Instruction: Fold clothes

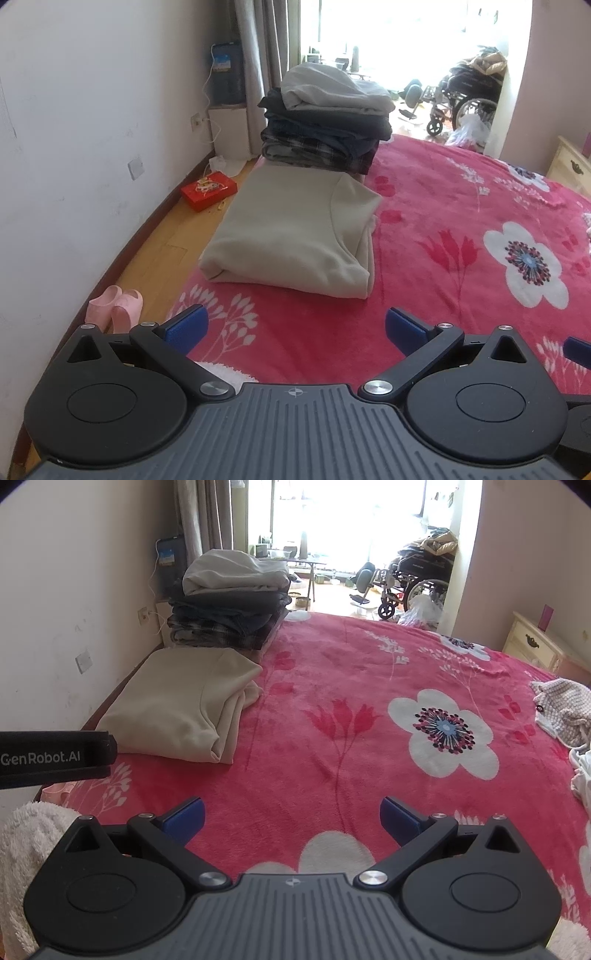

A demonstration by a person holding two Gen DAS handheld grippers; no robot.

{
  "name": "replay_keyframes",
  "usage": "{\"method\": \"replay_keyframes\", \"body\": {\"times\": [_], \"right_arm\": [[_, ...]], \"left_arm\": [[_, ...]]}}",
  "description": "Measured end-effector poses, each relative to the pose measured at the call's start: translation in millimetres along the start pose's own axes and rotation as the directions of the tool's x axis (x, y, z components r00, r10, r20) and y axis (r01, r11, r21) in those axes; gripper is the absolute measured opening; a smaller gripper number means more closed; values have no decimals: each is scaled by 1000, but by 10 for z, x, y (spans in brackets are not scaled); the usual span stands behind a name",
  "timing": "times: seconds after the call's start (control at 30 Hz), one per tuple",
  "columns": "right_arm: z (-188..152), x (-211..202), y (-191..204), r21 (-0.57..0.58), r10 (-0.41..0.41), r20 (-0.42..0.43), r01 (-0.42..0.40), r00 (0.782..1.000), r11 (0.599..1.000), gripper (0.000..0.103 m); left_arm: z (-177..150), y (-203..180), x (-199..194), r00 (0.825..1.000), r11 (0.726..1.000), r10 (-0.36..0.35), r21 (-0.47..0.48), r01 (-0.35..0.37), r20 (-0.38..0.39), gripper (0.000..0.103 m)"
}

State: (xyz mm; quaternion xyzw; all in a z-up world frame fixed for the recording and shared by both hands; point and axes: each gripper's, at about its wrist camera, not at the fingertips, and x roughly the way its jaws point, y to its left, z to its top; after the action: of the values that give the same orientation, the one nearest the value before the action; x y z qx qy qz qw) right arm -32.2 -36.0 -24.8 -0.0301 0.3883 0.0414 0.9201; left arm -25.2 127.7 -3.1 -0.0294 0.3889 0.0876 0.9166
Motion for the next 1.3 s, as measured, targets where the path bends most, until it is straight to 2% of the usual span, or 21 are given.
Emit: {"method": "replay_keyframes", "body": {"times": [1.3], "right_arm": [[-17,18,51,-19,-6,-5,6,1000,1000,103]], "left_arm": [[3,-6,-15,1000,1000,20,13,-20,-1,103]]}}
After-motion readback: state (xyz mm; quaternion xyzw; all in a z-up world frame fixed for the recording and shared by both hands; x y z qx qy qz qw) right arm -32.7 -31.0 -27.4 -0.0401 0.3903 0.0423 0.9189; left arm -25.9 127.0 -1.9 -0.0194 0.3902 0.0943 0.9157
